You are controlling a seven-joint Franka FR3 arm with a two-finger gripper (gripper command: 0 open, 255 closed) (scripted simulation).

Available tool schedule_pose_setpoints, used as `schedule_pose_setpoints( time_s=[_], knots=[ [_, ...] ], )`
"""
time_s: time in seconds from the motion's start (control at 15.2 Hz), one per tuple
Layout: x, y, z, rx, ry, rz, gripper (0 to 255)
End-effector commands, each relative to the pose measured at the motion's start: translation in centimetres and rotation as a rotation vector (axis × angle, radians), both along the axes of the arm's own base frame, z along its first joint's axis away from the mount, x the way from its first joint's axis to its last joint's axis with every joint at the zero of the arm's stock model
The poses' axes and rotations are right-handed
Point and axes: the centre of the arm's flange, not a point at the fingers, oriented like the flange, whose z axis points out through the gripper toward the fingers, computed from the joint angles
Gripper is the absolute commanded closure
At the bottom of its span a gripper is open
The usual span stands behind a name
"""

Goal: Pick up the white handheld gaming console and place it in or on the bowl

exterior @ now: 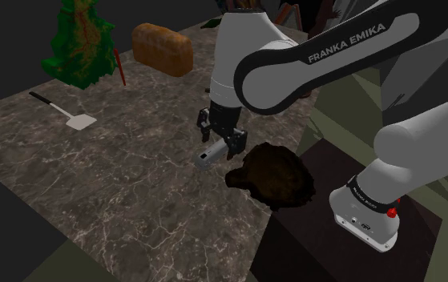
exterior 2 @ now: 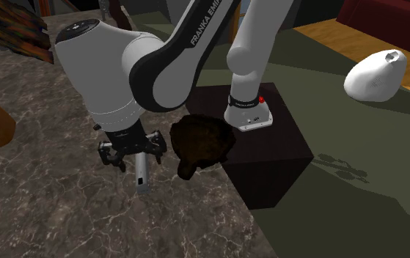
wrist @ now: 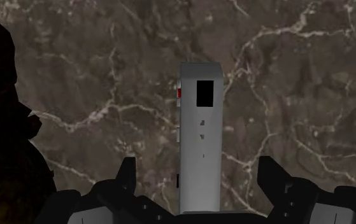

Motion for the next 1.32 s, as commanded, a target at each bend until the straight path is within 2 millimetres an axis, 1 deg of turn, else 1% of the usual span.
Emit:
schedule_pose_setpoints(
  time_s=[0.0, 0.07, 0.13, 0.73, 1.25],
  knots=[
    [0.0, 0.0, 0.0, 0.000, 0.000, 0.000, 0],
    [0.0, 0.0, 0.0, 0.000, 0.000, 0.000, 0],
    [0.0, 0.0, 0.0, 0.000, 0.000, 0.000, 255],
    [0.0, 0.0, 0.0, 0.000, 0.000, 0.000, 255],
    [0.0, 0.0, 4.2, 0.000, 0.000, 0.000, 255]
  ],
)
